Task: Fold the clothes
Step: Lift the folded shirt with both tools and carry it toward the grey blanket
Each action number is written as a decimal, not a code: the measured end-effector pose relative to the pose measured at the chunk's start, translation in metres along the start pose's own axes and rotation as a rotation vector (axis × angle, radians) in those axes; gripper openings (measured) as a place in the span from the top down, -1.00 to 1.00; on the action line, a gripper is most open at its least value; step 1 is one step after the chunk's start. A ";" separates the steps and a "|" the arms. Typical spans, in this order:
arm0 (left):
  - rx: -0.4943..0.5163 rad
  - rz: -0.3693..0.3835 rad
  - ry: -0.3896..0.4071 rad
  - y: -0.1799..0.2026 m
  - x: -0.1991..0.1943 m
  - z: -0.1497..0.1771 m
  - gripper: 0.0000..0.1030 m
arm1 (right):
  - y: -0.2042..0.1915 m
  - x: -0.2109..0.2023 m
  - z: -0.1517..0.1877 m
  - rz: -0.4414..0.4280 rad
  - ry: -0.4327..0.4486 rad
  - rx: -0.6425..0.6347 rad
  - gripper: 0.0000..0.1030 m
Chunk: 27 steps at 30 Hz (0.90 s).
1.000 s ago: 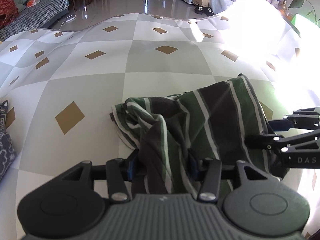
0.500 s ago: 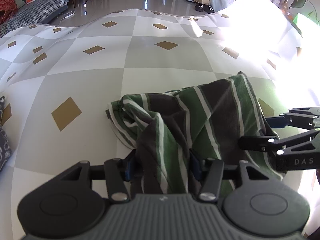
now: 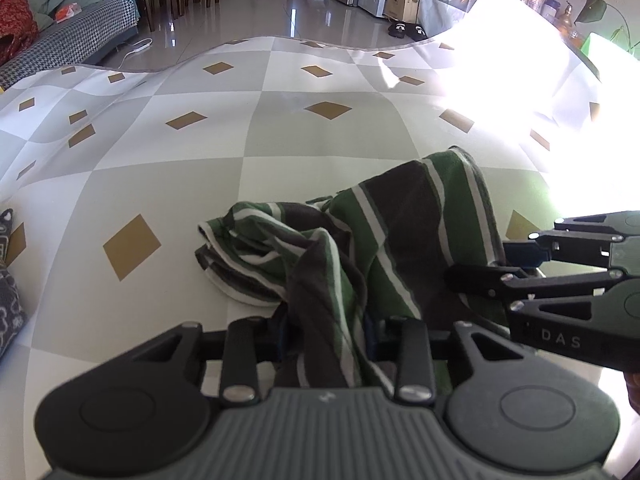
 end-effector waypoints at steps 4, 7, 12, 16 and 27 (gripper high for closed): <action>-0.039 -0.019 0.009 -0.008 -0.004 -0.004 0.44 | -0.004 -0.006 -0.009 -0.005 0.031 -0.009 0.47; -0.056 -0.035 0.014 -0.013 -0.008 -0.005 0.45 | -0.011 -0.010 -0.014 -0.004 0.052 -0.033 0.47; -0.065 -0.056 0.030 -0.017 -0.015 -0.007 0.44 | -0.018 -0.013 -0.019 -0.006 0.066 -0.040 0.47; -0.077 -0.071 0.047 -0.021 -0.022 -0.007 0.45 | -0.023 -0.016 -0.023 -0.011 0.077 -0.045 0.47; -0.116 -0.123 0.078 -0.043 -0.044 0.000 0.45 | -0.048 -0.020 -0.031 -0.045 0.108 -0.069 0.47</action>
Point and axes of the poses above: each gripper's, at about its wrist camera, not at the fingertips, and x roughly the way its jaws point, y to its right, z to its underside, the point moved 4 cm from there along x, roughly the way its jaws point, and after that the axes turned 7 degrees about x, right-handed, at the moved point
